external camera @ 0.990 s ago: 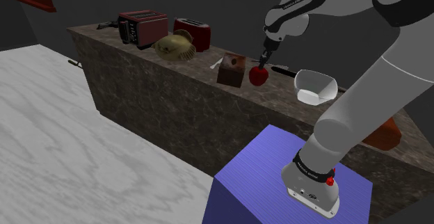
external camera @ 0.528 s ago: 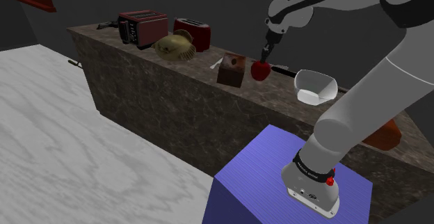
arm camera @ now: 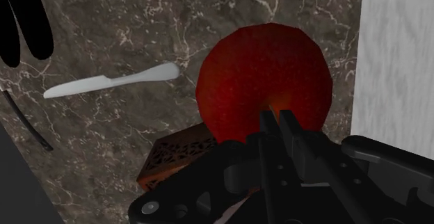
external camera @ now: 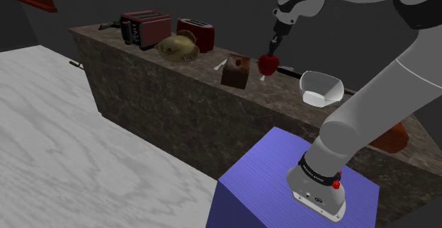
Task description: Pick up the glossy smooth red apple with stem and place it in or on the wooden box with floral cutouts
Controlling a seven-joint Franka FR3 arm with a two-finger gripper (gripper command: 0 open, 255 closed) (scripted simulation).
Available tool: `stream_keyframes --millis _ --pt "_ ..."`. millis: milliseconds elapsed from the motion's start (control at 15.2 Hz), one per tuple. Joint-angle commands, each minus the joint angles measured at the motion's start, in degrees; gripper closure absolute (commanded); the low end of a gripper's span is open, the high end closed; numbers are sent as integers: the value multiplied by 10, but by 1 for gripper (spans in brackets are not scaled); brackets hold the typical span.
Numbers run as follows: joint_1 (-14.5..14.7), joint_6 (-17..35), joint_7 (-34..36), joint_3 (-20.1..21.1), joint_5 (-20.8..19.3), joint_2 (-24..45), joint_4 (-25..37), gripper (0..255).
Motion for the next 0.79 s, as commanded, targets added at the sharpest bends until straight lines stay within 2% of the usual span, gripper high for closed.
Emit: stream_keyframes --millis 0,726 --pt "0 -15 3 2 -2 -4 11 255" --pt "2 -100 9 7 -4 -13 88 255"
